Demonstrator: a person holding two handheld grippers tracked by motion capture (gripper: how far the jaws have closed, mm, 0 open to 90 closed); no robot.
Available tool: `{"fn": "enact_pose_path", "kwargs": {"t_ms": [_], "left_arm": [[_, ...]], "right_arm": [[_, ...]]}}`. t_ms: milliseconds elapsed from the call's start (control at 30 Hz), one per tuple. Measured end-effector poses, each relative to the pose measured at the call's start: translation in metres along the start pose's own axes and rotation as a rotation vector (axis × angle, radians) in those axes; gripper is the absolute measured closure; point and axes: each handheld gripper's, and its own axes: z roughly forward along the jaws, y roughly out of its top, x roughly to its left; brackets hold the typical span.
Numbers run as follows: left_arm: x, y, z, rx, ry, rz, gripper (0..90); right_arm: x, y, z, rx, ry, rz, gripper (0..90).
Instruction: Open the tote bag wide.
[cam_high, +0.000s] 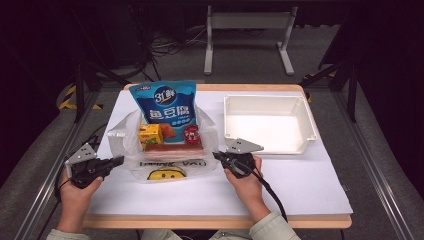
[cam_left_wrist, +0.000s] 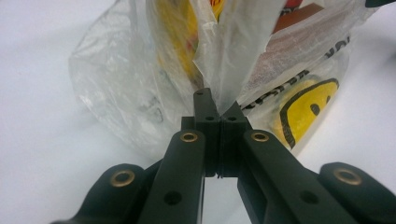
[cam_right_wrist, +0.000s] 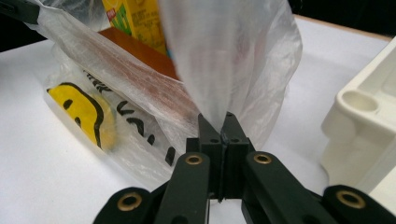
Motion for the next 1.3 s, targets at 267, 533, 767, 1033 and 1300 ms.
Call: {"fn": "enact_pose_path", "kwargs": {"t_ms": [267,533,767,1033,1300], "left_arm": [[0.000,-0.005,0.006,0.067,-0.034,-0.008,89.7],[0.002,-0.009,0.018,0.146,-0.025,-0.036,89.6],[0.007,-0.013,0.032,0.180,-0.008,-0.054,89.6],[-0.001,-0.004,0.009,0.052,-0.049,-0.024,50.0],[-0.017,0.017,-0.024,-0.120,-0.007,0.022,39.2]], "right_arm": [[-0.001,-0.017,0.004,0.050,0.026,0.041,89.9],[0.000,-0.025,0.011,0.117,0.020,0.038,89.8],[-0.001,-0.028,0.018,0.169,0.016,0.043,89.7],[0.002,-0.028,0.019,0.179,-0.005,0.017,89.7],[0.004,-0.029,0.018,0.169,-0.012,0.006,89.7]]}}
